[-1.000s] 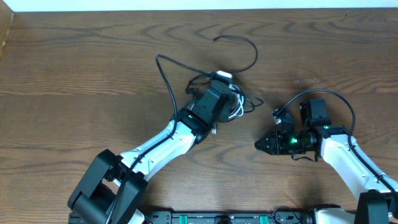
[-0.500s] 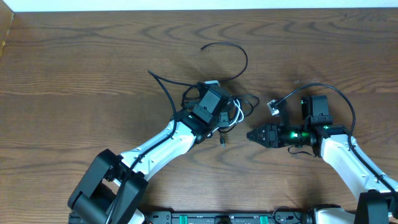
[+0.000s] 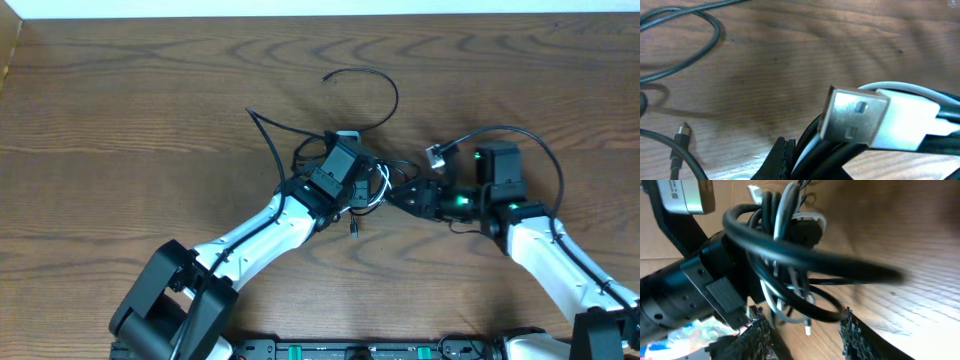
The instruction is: Untangle cables
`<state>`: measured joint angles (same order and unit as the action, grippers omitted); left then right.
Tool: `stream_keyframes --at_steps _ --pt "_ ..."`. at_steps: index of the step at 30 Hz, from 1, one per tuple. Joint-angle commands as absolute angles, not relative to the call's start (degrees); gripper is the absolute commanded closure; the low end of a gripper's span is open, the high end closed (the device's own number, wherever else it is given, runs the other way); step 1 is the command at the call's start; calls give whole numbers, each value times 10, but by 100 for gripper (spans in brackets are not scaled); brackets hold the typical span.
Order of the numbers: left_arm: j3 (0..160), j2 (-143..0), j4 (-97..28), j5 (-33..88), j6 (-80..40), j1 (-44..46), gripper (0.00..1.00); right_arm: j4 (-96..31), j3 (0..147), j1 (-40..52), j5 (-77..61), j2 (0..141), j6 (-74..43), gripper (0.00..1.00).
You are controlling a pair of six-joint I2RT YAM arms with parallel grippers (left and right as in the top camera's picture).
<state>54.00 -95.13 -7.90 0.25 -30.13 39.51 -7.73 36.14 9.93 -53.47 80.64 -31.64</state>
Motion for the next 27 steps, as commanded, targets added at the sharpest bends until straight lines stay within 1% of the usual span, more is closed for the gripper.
stream_keyframes --at_steps 1,3,5,9,12,13,19,20,22,27 --pt "547 -947 -79 -70 -303 416 92 -52 362 145 -483 808 -402 56" --pt "547 -947 -81 -99 -303 431 92 -57 362 167 -421 808 -434 62" --pt "547 -947 -81 -99 -303 440 92 -76 362 182 -342 808 -470 67" --pt "547 -945 -89 -95 -302 451 92 -127 362 187 -208 808 -524 84" --pt "547 -930 -114 -95 -302 451 92 -172 362 183 -127 808 -541 97" --pt "547 -920 -125 -92 -297 451 92 -186 362 180 -106 808 -542 99" --pt "547 -830 -143 42 -194 451 92 -218 362 160 -37 808 -524 99" --pt "547 -815 -143 49 -188 451 91 -219 362 158 -32 808 -522 99" --pt "547 -784 -143 50 -180 451 83 -219 362 156 -36 808 -522 99" --pt "547 -746 -143 50 -174 450 83 -220 362 156 -44 808 -489 99"
